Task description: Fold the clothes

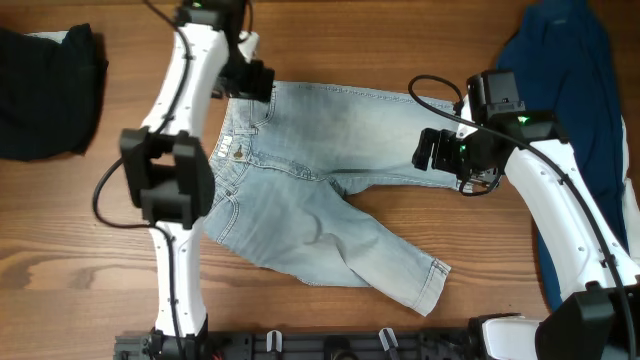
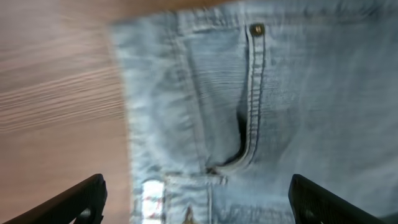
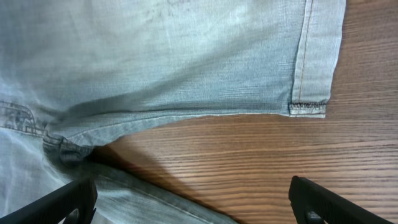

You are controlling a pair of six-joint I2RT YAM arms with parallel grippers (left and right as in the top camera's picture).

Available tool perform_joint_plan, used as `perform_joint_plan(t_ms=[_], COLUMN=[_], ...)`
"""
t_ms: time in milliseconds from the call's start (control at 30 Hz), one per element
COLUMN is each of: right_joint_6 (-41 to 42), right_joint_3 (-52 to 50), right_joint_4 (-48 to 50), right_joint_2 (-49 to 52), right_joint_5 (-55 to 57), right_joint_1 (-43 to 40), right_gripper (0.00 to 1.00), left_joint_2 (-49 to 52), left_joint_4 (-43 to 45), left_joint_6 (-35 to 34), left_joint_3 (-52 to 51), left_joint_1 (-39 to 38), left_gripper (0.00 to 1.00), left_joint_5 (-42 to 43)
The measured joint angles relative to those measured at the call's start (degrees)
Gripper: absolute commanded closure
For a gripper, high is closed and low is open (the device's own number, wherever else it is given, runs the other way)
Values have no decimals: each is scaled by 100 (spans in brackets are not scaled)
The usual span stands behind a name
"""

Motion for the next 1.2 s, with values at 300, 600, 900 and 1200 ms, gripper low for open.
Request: perform_joint_plan(t_ms=[300,600,900,1200], right_joint_6=[-2,-66,-87,-87], right_joint_3=[0,0,0,0], right_joint_4=[76,149,254,291], right_joint_2=[0,0,0,341], right_joint_5=[2,0,0,-17], right_joint_1=[0,0,0,2], right_gripper=[0,0,0,0], left_joint_2=[199,752,876,1021], left_joint_4=[22,605,1932,2894], left_joint_6=[98,61,-275,-647], left_joint_3=[0,0,17,57], left_joint_1=[-46,-48,-55,74], left_gripper=[14,14,12,10], left_joint_5=[118,120,-201,-363])
